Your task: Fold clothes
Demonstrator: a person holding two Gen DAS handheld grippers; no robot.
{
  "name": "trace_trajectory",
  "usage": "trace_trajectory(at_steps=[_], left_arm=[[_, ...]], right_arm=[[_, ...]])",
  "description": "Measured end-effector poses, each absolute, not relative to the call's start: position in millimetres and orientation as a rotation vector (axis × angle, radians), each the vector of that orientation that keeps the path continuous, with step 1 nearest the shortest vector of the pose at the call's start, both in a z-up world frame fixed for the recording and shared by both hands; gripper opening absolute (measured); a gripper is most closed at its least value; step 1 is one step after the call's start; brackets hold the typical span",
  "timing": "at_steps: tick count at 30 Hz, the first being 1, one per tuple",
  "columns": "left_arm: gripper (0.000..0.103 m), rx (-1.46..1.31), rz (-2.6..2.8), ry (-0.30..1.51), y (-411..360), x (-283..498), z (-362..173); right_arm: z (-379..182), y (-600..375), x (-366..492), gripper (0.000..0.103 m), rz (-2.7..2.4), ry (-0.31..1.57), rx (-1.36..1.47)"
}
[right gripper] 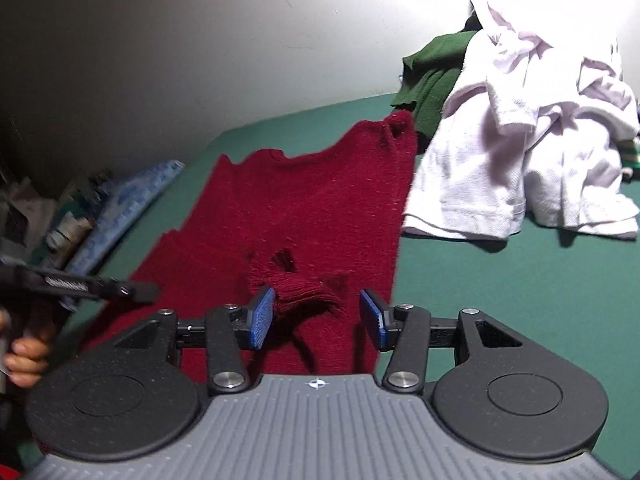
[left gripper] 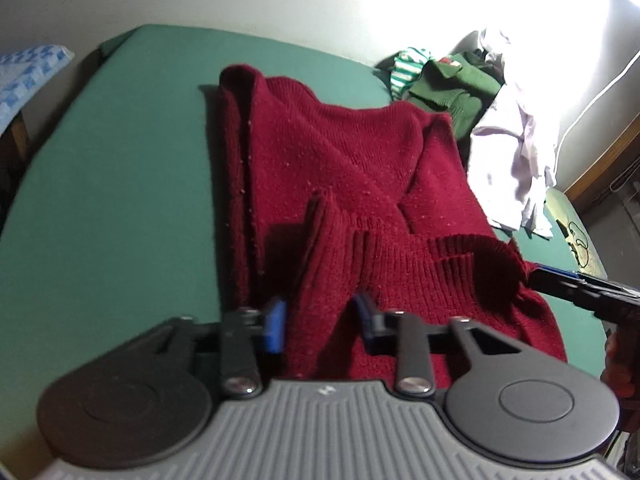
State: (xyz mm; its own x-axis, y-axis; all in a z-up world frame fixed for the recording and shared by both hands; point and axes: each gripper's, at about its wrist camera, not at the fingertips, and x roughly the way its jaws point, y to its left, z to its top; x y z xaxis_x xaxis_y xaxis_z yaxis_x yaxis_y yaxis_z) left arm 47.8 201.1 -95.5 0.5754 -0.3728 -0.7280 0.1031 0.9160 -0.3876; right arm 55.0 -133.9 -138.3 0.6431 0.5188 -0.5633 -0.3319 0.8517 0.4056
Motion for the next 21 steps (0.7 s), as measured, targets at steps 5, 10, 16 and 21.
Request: trace_trajectory(at_steps=[5,10,16,21], left_arm=[[0.005,-0.365,-0.263,0.93,213,37,-98],[0.006,-0.385,-0.24,0.941,217,34,-100],[0.008,-0.366,-0.218,0.929,217,29,-101],[0.011,-0.397,-0.195,0.917,223,27,-100]], right_arm=[[-138,-133,52,0.067,0.48,0.706,0.243],[-158,-121,69,0.028,0.466,0.751,0.199],[-168,-122,76,0.018,0.417,0.754,0.289],[-173,-125,76,0.019,0.387,0.732,0.35]])
